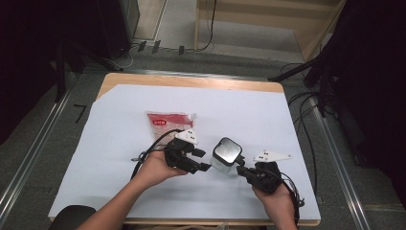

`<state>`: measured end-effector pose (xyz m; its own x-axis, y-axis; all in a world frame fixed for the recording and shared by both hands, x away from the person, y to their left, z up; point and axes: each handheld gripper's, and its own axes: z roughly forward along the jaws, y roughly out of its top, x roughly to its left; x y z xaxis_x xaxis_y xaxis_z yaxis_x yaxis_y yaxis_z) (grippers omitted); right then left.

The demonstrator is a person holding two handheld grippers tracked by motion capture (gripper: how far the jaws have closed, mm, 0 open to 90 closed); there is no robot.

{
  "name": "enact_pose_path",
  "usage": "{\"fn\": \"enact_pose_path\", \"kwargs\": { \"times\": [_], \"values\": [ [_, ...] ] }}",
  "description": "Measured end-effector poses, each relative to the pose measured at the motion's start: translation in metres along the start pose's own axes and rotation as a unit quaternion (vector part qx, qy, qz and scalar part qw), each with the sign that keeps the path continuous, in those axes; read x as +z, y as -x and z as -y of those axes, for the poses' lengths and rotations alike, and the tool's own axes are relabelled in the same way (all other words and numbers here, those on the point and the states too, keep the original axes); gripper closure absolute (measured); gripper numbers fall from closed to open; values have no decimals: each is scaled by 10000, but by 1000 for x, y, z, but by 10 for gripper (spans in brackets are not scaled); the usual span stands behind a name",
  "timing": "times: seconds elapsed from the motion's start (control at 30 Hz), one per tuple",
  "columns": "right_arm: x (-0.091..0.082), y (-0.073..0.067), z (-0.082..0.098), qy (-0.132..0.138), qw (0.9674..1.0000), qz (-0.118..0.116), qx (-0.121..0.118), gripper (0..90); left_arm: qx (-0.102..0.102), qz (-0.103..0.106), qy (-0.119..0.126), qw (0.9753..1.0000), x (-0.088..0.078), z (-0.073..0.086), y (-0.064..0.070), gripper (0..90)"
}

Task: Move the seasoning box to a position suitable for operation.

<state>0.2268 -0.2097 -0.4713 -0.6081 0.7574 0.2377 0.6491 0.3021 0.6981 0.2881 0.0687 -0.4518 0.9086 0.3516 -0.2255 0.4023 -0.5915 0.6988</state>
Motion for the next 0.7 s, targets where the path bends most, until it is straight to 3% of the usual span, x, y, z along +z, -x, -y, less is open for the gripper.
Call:
{"fn": "enact_pose_path", "kwargs": {
  "times": [0.27, 0.37, 0.5, 0.7],
  "values": [
    [-3, 8, -2, 22, 10000, 38, 77, 900, -107, -9, 95, 9999, 15, -5, -3, 478],
    [-4, 11, -3, 20, 9999, 33, 95, 900, -150, 84, 142, 9998, 22, -8, -3, 483],
    [-5, 16, -4, 9, 9999, 82, 97, 900, -23, 109, 74, 9999, 26, -10, 1, 492],
    [-9, 20, -7, 100, 9998, 87, 115, 900, -51, 128, 45, 9999, 26, -11, 4, 481]
  ]
}}
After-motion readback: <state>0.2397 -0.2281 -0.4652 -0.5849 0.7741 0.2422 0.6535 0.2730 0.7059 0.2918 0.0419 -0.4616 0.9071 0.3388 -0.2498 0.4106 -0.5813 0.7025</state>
